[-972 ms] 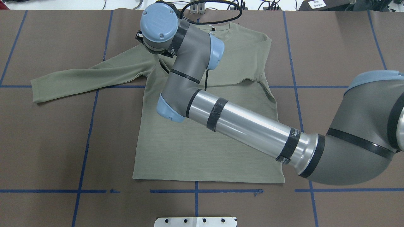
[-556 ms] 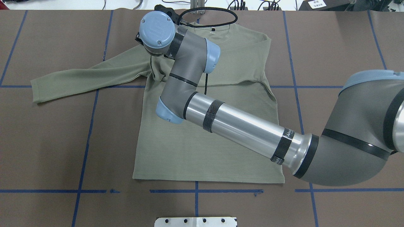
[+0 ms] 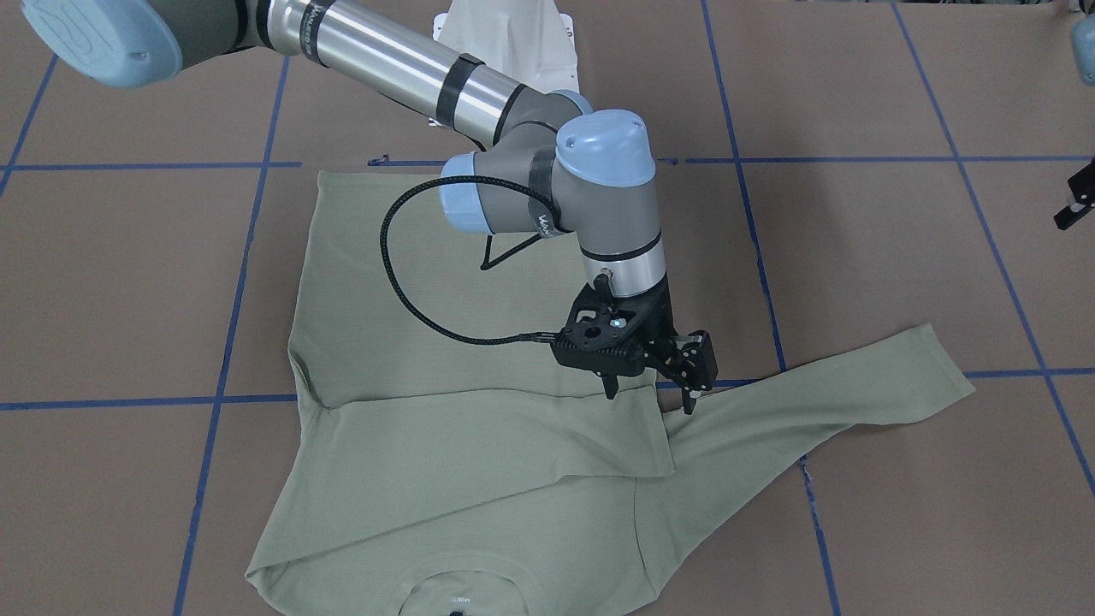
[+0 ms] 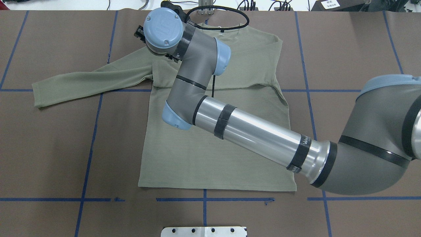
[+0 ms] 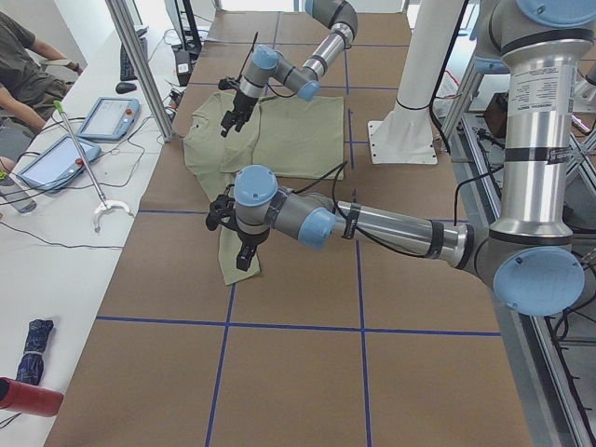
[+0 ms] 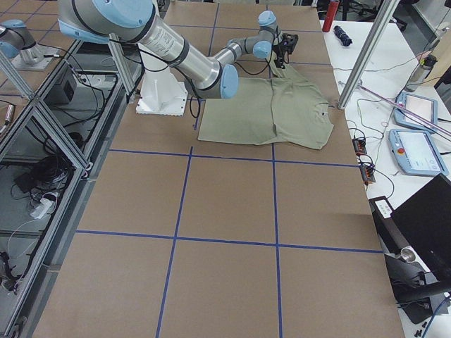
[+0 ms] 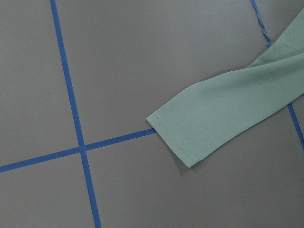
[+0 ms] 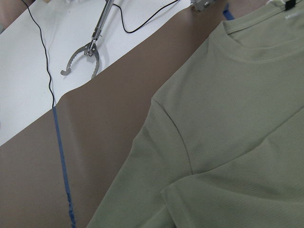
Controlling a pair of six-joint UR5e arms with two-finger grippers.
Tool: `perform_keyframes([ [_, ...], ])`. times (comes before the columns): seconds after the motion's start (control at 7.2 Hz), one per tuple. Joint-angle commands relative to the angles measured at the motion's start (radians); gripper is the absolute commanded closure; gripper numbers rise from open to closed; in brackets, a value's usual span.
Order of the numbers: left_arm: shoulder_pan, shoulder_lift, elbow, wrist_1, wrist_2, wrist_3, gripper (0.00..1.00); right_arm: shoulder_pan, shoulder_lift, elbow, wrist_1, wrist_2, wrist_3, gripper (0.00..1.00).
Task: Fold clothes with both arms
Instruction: 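Carry the held sleeve across the shirt body toward the other sleeve, then release the sleeve and withdraw the right gripper while the left gripper approaches the other cuff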
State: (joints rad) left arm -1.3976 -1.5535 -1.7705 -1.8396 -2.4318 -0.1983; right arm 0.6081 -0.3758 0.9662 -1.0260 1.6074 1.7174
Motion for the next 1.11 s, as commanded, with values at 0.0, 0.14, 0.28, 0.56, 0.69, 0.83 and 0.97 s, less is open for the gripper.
perform_keyframes([
  [0.0, 0.089, -0.055, 0.092, -0.07, 0.007, -0.158, 0.0, 0.071, -0.209, 0.243, -0.073, 0.125, -0.015, 0.01],
  [0.14, 0.106, -0.071, 0.2, -0.189, 0.017, -0.164, 0.0, 0.108, -0.285, 0.332, -0.124, 0.184, -0.021, 0.01],
  [0.28, 0.108, -0.164, 0.39, -0.289, 0.019, -0.208, 0.0, 0.13, -0.422, 0.486, -0.126, 0.21, -0.08, 0.01],
  [0.56, 0.14, -0.273, 0.561, -0.326, 0.02, -0.246, 0.05, 0.166, -0.642, 0.691, -0.128, 0.265, -0.166, 0.01],
  [0.69, 0.17, -0.307, 0.609, -0.326, 0.022, -0.265, 0.11, 0.17, -0.691, 0.732, -0.128, 0.269, -0.176, 0.01],
  [0.83, 0.18, -0.312, 0.618, -0.325, 0.022, -0.271, 0.16, 0.17, -0.725, 0.758, -0.128, 0.269, -0.177, 0.01],
  [0.97, 0.186, -0.316, 0.634, -0.326, 0.023, -0.271, 0.2, 0.17, -0.741, 0.764, -0.128, 0.267, -0.177, 0.01],
])
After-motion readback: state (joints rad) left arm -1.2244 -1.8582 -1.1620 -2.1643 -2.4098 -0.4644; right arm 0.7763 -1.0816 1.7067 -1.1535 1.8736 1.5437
